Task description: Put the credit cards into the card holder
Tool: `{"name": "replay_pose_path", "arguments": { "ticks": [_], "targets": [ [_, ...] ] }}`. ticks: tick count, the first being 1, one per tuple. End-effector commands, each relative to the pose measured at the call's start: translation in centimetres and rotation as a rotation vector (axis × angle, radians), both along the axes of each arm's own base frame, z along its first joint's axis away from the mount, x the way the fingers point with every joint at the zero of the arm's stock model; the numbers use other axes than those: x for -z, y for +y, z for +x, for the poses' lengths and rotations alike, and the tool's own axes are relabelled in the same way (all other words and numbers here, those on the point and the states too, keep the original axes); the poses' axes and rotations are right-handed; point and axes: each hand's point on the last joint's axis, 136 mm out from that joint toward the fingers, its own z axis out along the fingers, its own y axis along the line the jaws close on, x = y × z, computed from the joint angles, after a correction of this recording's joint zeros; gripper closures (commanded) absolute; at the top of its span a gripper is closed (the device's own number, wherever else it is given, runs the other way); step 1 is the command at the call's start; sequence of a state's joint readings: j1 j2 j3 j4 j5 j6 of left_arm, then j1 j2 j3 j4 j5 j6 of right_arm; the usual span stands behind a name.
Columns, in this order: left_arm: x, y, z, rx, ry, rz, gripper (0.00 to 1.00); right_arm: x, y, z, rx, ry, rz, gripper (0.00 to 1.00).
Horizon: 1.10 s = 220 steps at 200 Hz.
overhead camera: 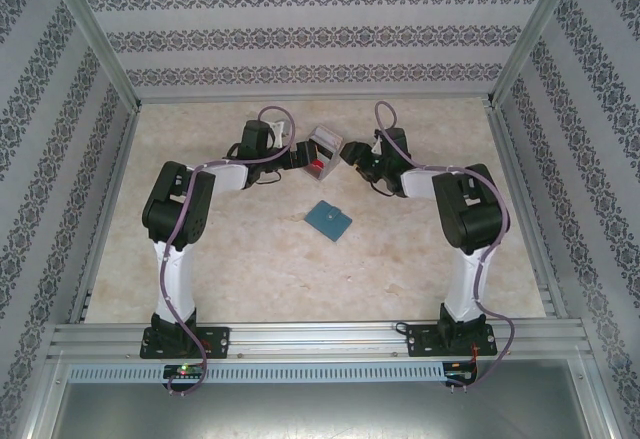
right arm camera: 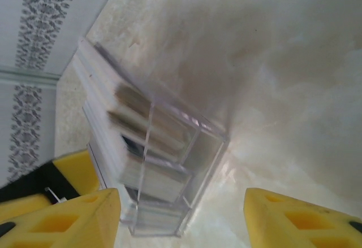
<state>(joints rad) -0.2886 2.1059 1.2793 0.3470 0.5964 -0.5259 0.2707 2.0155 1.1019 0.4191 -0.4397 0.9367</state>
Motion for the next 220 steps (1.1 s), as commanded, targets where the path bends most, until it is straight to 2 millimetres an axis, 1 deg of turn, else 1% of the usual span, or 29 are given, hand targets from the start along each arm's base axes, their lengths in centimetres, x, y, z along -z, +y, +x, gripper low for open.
{"name": "replay_pose_path", "arguments": {
  "ticks": [1, 25, 43, 78, 89, 98, 113, 134, 154, 173, 187, 209, 220],
  "targets": [
    [-2.1, -2.1, -1.0, 0.071, -0.074, -0.068, 0.0, -2.7, 1.2, 2.3, 0.002, -0.071, 0.108, 0.39],
    [-2.1, -3.0, -1.9, 0.108, -0.1, -0.077, 0.0, -2.5, 1.4, 2.9, -0.002, -0.083, 0.113, 0.38],
    [-2.5, -3.9, -2.4, 0.143, -0.12, -0.111, 0.0, -2.5, 1.6, 3.3, -0.016, -0.091, 0.119, 0.37],
    [-3.3, -5.9, -4.5, 0.216, -0.15, -0.134, 0.0, -2.3, 2.5, 3.4, -0.05, -0.087, 0.16, 0.37],
    [-3.4, -6.1, -5.0, 0.215, -0.153, -0.136, 0.0, -2.0, 2.3, 3.3, -0.052, -0.082, 0.151, 0.37],
    [-3.9, -5.9, -5.3, 0.208, -0.157, -0.144, 0.01, -1.9, 2.1, 3.3, -0.047, -0.081, 0.15, 0.37],
    [-4.6, -4.5, -5.3, 0.142, -0.159, -0.122, 0.0, -1.9, 1.5, 3.0, -0.032, -0.08, 0.143, 0.37],
    [-4.8, -1.3, -4.2, 0.029, -0.152, -0.008, 0.0, -1.7, 0.4, 2.5, -0.012, -0.07, 0.118, 0.36],
    [-4.8, 0.8, -2.6, -0.029, -0.139, 0.044, 0.0, -1.9, 0.2, 2.0, -0.009, -0.067, 0.142, 0.36],
    [-4.9, 1.3, -0.9, -0.035, -0.136, 0.028, 0.0, -2.3, 0.4, 2.1, -0.021, -0.082, 0.15, 0.35],
    [-4.2, 1.4, 0.5, -0.041, -0.127, 0.043, 0.0, -2.4, 0.6, 2.3, -0.027, -0.089, 0.158, 0.34],
    [-3.3, 0.8, 2.4, -0.016, -0.101, 0.03, 0.0, -3.3, 1.3, 2.8, -0.044, -0.116, 0.216, 0.33],
    [-2.9, 0.3, 3.0, -0.002, -0.098, 0.022, 0.0, -3.3, 1.7, 3.0, -0.051, -0.117, 0.232, 0.32]
  ]
}}
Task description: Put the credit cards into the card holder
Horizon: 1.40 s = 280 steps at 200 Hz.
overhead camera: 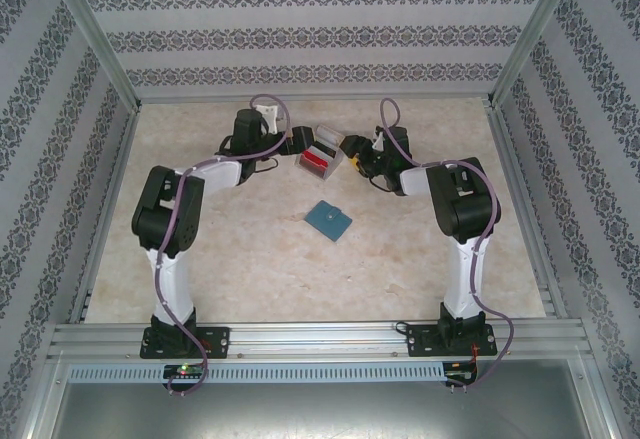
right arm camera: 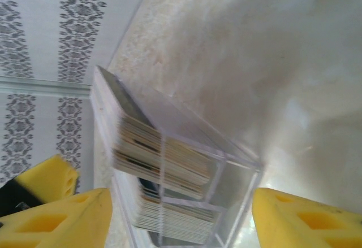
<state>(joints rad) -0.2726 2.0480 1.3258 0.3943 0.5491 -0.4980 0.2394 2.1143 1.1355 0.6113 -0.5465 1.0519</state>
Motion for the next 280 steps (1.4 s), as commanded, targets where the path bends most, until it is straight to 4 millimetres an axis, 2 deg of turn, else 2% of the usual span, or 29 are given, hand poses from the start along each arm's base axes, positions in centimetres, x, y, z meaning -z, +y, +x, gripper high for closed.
{"name": "replay_pose_path", "arguments": {
  "ticks": [1, 28, 36, 57, 108, 144, 181, 204, 227, 242, 262, 280],
  "targets": [
    [3.0, -0.6, 0.6, 0.043, 0.075, 0.027, 0.0, -2.9, 1.2, 1.0, -0.036, -0.085, 0.078, 0.32],
    [3.3, -2.5, 0.7, 0.122, 0.085, -0.021, 0.0, -2.2, 1.5, 1.3, -0.039, -0.074, 0.096, 0.3],
    [3.3, -2.9, 0.5, 0.135, 0.079, -0.028, 0.0, -2.6, 1.7, 1.6, -0.043, -0.093, 0.104, 0.3],
    [3.3, -3.5, 0.0, 0.15, 0.095, -0.082, 0.0, -2.3, 1.9, 1.9, -0.049, -0.082, 0.107, 0.3],
    [2.4, -4.7, -2.9, 0.183, 0.105, -0.162, 0.0, -2.5, 3.8, 1.8, -0.097, -0.09, 0.121, 0.31],
    [1.8, -3.8, -4.6, 0.137, 0.11, -0.184, 0.0, -2.9, 4.9, 1.4, -0.122, -0.106, 0.116, 0.31],
    [0.4, -2.6, -6.0, 0.107, 0.103, -0.158, 0.01, -2.9, 3.0, 0.4, -0.101, -0.11, 0.05, 0.31],
    [-0.5, -1.1, -7.8, 0.063, 0.096, -0.106, 0.0, -2.9, 1.1, -1.7, -0.092, -0.092, -0.021, 0.31],
    [-1.0, 0.8, -10.1, 0.014, 0.102, -0.043, 0.0, -2.4, -0.2, -5.2, -0.134, -0.09, -0.146, 0.32],
    [-0.5, 2.1, -11.8, -0.027, 0.125, -0.012, 0.0, -1.6, -0.9, -7.8, -0.164, -0.073, -0.203, 0.37],
    [1.0, 3.9, -13.9, -0.111, 0.18, 0.012, 0.0, -0.2, -0.3, -11.7, -0.232, -0.046, -0.231, 0.39],
    [3.8, 5.6, -16.0, -0.215, 0.305, 0.058, 0.0, 1.5, 1.4, -15.1, -0.335, -0.025, -0.259, 0.4]
  ]
}}
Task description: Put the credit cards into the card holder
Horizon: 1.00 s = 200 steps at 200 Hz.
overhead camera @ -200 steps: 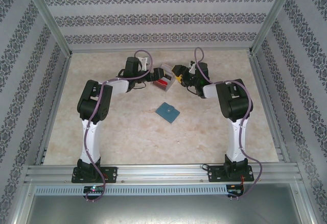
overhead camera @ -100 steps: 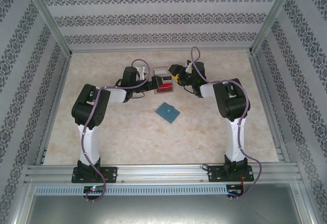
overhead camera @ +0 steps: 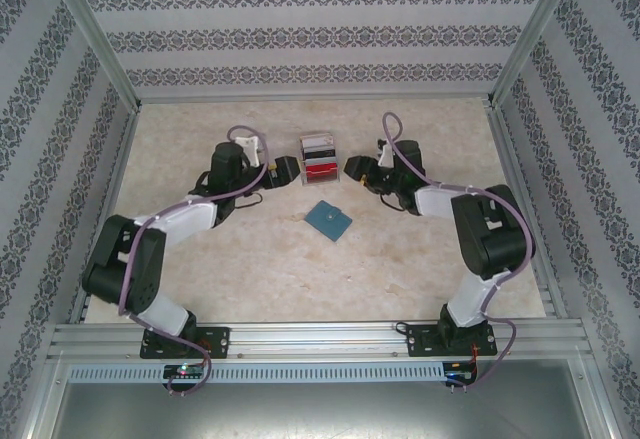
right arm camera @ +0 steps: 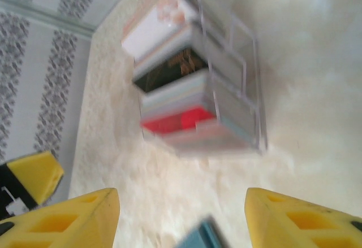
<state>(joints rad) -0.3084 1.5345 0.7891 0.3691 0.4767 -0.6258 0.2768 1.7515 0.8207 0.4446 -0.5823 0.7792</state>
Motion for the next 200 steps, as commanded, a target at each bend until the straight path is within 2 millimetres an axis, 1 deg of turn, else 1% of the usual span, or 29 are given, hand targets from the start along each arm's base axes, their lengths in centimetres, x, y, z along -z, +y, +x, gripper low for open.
{"name": "replay_pose_path", "arguments": {
  "ticks": [1, 13, 25, 37, 46, 55, 64, 71, 86, 98, 110, 124, 137, 158, 169, 186, 200],
  "targets": [
    [5.1, 2.4, -2.9, -0.125, 0.194, 0.101, 0.0, 3.8, 1.8, -5.0, -0.15, 0.055, -0.101, 0.4],
    [5.7, 1.6, -4.4, -0.075, 0.192, 0.101, 0.0, 5.0, 2.7, -6.7, -0.199, 0.076, -0.14, 0.4],
    [6.1, 0.8, -5.5, -0.042, 0.18, 0.113, 0.0, 6.2, 3.2, -7.9, -0.228, 0.093, -0.172, 0.4],
    [6.1, 0.2, -6.0, -0.018, 0.149, 0.116, 0.0, 7.2, 3.6, -8.6, -0.259, 0.11, -0.188, 0.4],
    [6.5, 0.1, -6.2, -0.023, 0.142, 0.116, 0.0, 7.8, 3.8, -8.9, -0.274, 0.124, -0.197, 0.4],
    [6.6, 0.2, -6.3, -0.041, 0.144, 0.097, 0.04, 8.3, 4.1, -9.2, -0.289, 0.146, -0.189, 0.44],
    [6.6, 0.2, -6.6, -0.048, 0.134, 0.082, 0.07, 8.2, 4.8, -9.7, -0.307, 0.162, -0.161, 0.49],
    [6.6, 0.3, -6.9, -0.051, 0.121, 0.086, 0.08, 8.0, 5.4, -10.1, -0.322, 0.169, -0.144, 0.51],
    [7.1, 1.0, -7.4, -0.08, 0.138, 0.127, 0.12, 7.4, 6.7, -11.4, -0.362, 0.161, -0.148, 0.51],
    [7.2, 1.2, -7.5, -0.08, 0.141, 0.151, 0.16, 7.0, 7.3, -12.2, -0.37, 0.163, -0.171, 0.51],
    [8.0, 1.8, -7.6, -0.113, 0.171, 0.165, 0.16, 6.4, 7.9, -12.9, -0.369, 0.159, -0.185, 0.51],
    [8.9, 1.6, -7.8, -0.119, 0.218, 0.154, 0.2, 5.7, 8.4, -13.5, -0.361, 0.146, -0.192, 0.5],
    [9.5, 1.3, -7.9, -0.124, 0.262, 0.126, 0.25, 5.4, 8.6, -13.9, -0.347, 0.142, -0.205, 0.5],
    [10.5, 1.2, -7.9, -0.133, 0.295, 0.118, 0.3, 5.6, 8.6, -14.7, -0.317, 0.172, -0.242, 0.49],
    [10.8, 1.2, -8.1, -0.134, 0.319, 0.123, 0.3, 5.7, 8.3, -15.2, -0.311, 0.177, -0.277, 0.47],
    [10.2, 1.0, -8.0, -0.125, 0.31, 0.113, 0.28, 5.9, 7.8, -16.1, -0.35, 0.138, -0.373, 0.42],
    [10.0, 2.0, -7.9, -0.163, 0.295, 0.163, 0.23, 6.1, 7.5, -16.8, -0.412, 0.103, -0.481, 0.37]
  ]
}}
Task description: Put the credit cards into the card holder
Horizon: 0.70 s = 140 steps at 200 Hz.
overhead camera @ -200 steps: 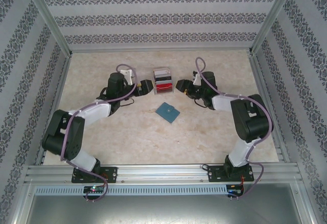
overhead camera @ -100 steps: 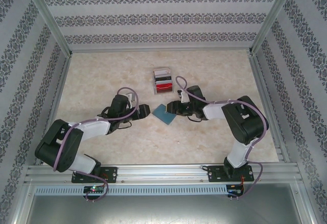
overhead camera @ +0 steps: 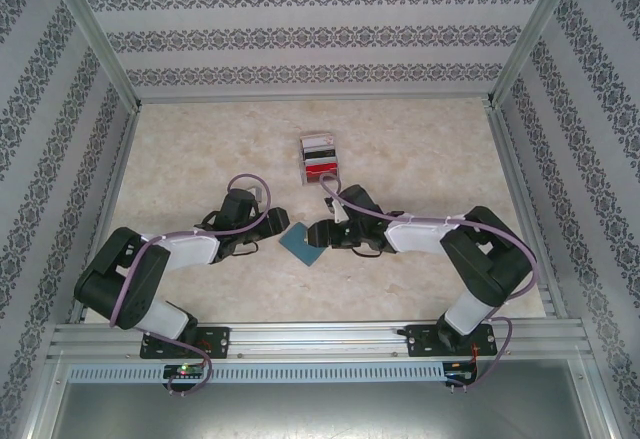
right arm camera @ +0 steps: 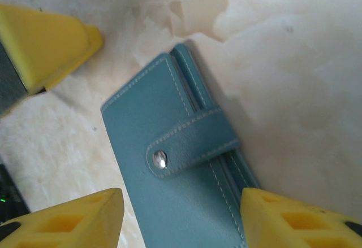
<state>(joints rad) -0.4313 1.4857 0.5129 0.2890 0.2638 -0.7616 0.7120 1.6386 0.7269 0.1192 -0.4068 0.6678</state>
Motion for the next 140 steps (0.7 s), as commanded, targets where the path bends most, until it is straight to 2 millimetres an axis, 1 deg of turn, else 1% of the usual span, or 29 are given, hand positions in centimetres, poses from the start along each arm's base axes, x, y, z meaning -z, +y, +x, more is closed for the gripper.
{"name": "replay_pose_path", "arguments": {
  "ticks": [1, 17, 30, 36, 40, 45, 55, 65, 91, 108, 117, 129, 140],
  "targets": [
    [-1.2, 0.4, 0.5, -0.032, -0.02, 0.036, 0.23, 0.7, -1.4, -1.2, -0.074, -0.058, -0.185, 0.37],
    [-1.3, 2.0, 0.5, -0.083, -0.026, 0.105, 0.2, 0.8, -1.5, -1.6, -0.17, -0.134, -0.328, 0.3],
    [-1.6, 2.7, 0.5, -0.108, -0.043, 0.127, 0.17, 1.0, -1.3, -1.5, -0.248, -0.18, -0.428, 0.26],
    [-1.7, 3.1, 0.5, -0.121, -0.051, 0.14, 0.13, 1.2, -1.2, -1.6, -0.287, -0.19, -0.467, 0.23],
    [-1.7, 3.4, 0.6, -0.134, -0.058, 0.152, 0.11, 1.3, -1.1, -1.7, -0.314, -0.198, -0.494, 0.18],
    [-1.6, 3.9, 0.5, -0.151, -0.06, 0.17, 0.09, 1.3, -1.1, -1.6, -0.335, -0.209, -0.537, 0.16],
    [-1.4, 4.8, 0.5, -0.18, -0.062, 0.2, 0.07, 1.6, -1.2, -1.6, -0.375, -0.233, -0.613, 0.13],
    [-1.3, 5.2, 0.4, -0.194, -0.058, 0.209, 0.06, 1.8, -1.2, -1.4, -0.409, -0.26, -0.667, 0.11],
    [-1.3, 5.8, 0.4, -0.214, -0.073, 0.225, 0.06, 2.3, -1.1, -1.0, -0.462, -0.266, -0.726, 0.1],
    [-1.0, 6.4, 0.4, -0.239, -0.066, 0.238, 0.05, 2.5, -0.6, -1.3, -0.476, -0.255, -0.701, 0.11],
    [-0.9, 6.4, 0.3, -0.24, -0.058, 0.232, 0.05, 2.8, -0.4, -1.4, -0.478, -0.247, -0.685, 0.13],
    [-1.1, 6.2, 0.4, -0.231, -0.065, 0.227, 0.05, 3.1, -0.7, -1.2, -0.45, -0.236, -0.695, 0.16],
    [-1.1, 6.3, 0.4, -0.235, -0.071, 0.233, 0.05, 2.8, -1.2, -0.9, -0.392, -0.22, -0.707, 0.18]
  ]
}}
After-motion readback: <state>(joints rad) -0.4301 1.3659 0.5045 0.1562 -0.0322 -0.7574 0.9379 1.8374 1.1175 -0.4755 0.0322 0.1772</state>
